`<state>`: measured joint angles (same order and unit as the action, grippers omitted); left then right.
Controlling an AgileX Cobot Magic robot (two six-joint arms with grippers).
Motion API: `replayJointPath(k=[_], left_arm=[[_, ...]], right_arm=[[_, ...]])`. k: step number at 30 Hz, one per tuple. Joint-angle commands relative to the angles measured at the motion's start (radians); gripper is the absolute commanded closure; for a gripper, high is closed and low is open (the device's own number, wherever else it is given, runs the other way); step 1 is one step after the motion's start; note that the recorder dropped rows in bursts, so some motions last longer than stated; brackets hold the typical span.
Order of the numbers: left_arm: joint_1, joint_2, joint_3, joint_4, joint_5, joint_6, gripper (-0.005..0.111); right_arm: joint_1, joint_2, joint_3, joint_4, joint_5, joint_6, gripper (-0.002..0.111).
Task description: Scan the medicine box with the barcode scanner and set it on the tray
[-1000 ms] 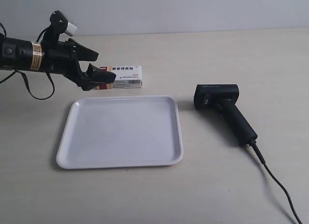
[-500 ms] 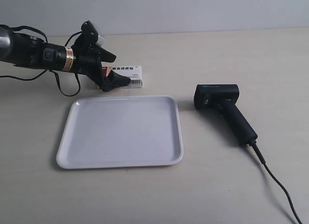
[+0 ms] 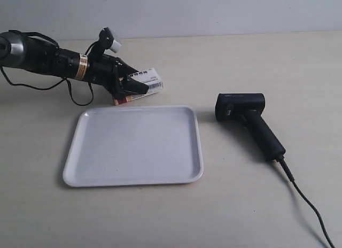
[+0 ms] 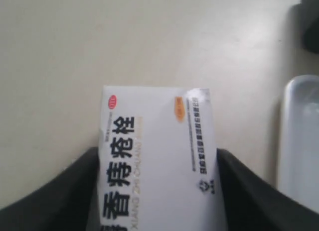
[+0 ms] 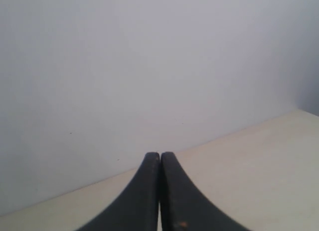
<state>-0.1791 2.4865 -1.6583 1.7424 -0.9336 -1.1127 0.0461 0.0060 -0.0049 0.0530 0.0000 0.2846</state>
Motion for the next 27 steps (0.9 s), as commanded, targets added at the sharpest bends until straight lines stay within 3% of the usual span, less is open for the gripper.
replayJointPath(k=[1, 5, 10, 13, 16, 21, 27], left_arm=[[0.014, -0.075, 0.007, 0.002, -0.175, -0.002, 0.105], [0.020, -0.208, 0.081, 0.002, -0.287, 0.038, 0.095], [0.005, -0.389, 0.307, 0.002, -0.287, 0.164, 0.084], [-0.010, -0.484, 0.435, 0.002, -0.230, 0.201, 0.087], [-0.012, -0.565, 0.539, 0.002, -0.216, 0.235, 0.103], [-0.012, -0.643, 0.658, 0.002, -0.194, 0.269, 0.107], [-0.012, -0.655, 0.738, 0.002, -0.138, 0.339, 0.107]], right_arm=[[-0.005, 0.016, 0.005, -0.025, -0.057, -0.021, 0.108], [-0.005, 0.178, -0.017, -0.031, -0.062, -0.024, 0.108], [0.065, 0.537, -0.127, -0.031, -0.059, -0.024, 0.108], [0.151, 0.762, -0.213, -0.031, -0.059, -0.024, 0.108], [0.243, 1.028, -0.316, -0.037, -0.066, -0.049, 0.103], [0.332, 1.390, -0.505, -0.038, -0.063, -0.106, 0.072], [0.350, 1.665, -0.658, -0.038, -0.027, -0.154, 0.030]])
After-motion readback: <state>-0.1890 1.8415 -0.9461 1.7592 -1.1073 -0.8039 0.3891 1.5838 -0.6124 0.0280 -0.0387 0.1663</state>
